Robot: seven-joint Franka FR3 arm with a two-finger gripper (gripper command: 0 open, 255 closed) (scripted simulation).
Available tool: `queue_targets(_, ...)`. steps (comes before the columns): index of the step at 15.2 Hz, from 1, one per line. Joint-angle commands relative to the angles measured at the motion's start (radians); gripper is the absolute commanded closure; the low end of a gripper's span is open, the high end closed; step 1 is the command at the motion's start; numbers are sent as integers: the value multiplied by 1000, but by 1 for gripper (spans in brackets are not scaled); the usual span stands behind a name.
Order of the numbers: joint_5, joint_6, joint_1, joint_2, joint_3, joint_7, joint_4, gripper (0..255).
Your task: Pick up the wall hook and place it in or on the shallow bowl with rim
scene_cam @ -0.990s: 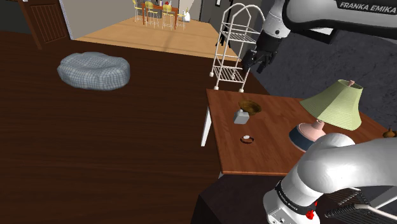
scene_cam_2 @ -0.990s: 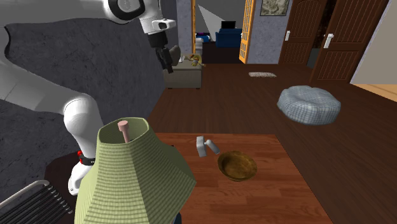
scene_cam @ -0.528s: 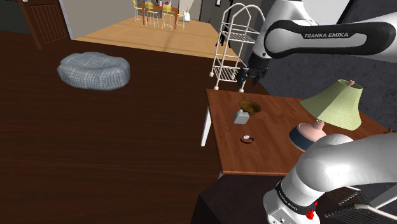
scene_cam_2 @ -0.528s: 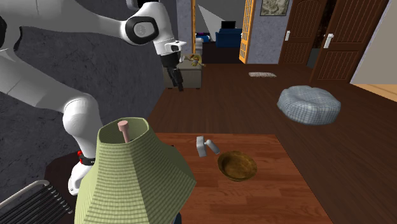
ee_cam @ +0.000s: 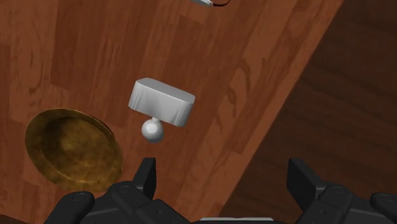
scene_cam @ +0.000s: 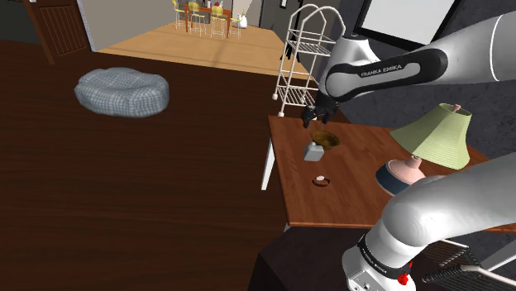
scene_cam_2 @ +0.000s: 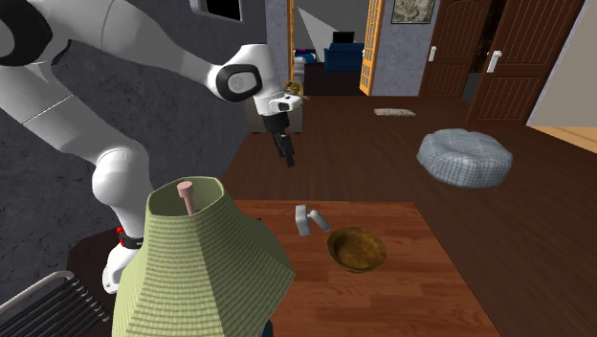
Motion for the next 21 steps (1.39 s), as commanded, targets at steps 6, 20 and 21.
queue_targets(6,-80,218,-68,216,-39,43,-4,0)
queue_targets(20,-180,491,-134,562,-89,119,69,0)
queue_targets(21,-180,491,-134,562,-89,119,68,0)
